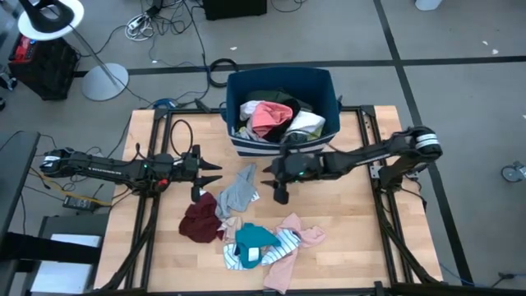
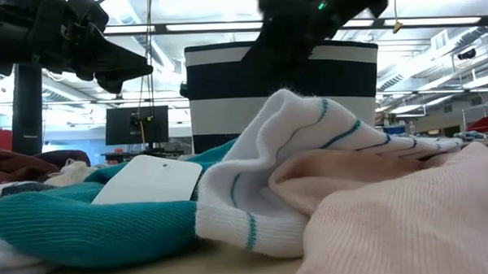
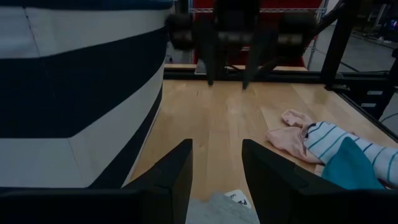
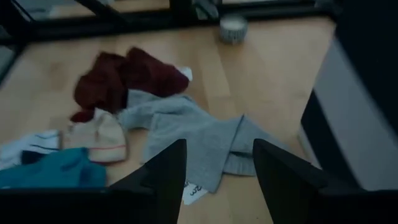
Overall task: Sort clothes
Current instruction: Put the gray boxer into the blue laundry bin
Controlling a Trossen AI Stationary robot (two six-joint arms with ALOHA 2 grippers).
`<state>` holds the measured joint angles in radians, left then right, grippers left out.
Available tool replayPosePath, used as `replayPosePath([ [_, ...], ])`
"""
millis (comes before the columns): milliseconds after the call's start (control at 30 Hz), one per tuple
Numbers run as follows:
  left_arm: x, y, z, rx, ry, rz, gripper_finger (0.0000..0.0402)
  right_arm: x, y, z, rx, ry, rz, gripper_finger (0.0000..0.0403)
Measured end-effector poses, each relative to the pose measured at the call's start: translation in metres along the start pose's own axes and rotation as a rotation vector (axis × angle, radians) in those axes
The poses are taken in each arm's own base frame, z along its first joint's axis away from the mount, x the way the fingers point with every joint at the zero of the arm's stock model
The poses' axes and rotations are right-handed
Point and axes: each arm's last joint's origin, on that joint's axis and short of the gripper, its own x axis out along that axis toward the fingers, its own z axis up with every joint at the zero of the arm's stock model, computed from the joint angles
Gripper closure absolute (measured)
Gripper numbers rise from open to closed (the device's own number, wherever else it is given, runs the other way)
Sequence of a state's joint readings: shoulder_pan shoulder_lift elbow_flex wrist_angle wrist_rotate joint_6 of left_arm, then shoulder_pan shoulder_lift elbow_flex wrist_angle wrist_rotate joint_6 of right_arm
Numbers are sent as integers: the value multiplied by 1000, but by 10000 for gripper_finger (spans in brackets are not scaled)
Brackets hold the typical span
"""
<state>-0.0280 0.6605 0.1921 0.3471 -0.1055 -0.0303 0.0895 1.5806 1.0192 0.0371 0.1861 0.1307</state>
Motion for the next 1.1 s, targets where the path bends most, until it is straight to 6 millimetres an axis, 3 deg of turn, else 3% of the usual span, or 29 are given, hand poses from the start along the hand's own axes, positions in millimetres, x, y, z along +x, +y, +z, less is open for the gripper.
replayPosePath([
  [267, 0, 0, 0, 0, 0, 0, 257, 64, 6, -7, -2, 94, -1, 215],
  [533, 0, 0, 0, 0, 0, 1, 257, 115, 7, -12, 41, 263, 57, 215],
  [933, 0, 0, 0, 0, 0, 2, 257, 153, 9, -21, 31, 469, 20, 221],
  [1100, 0, 0, 0, 0, 1, 2, 257, 153, 8, -28, 40, 540, 4, 286],
])
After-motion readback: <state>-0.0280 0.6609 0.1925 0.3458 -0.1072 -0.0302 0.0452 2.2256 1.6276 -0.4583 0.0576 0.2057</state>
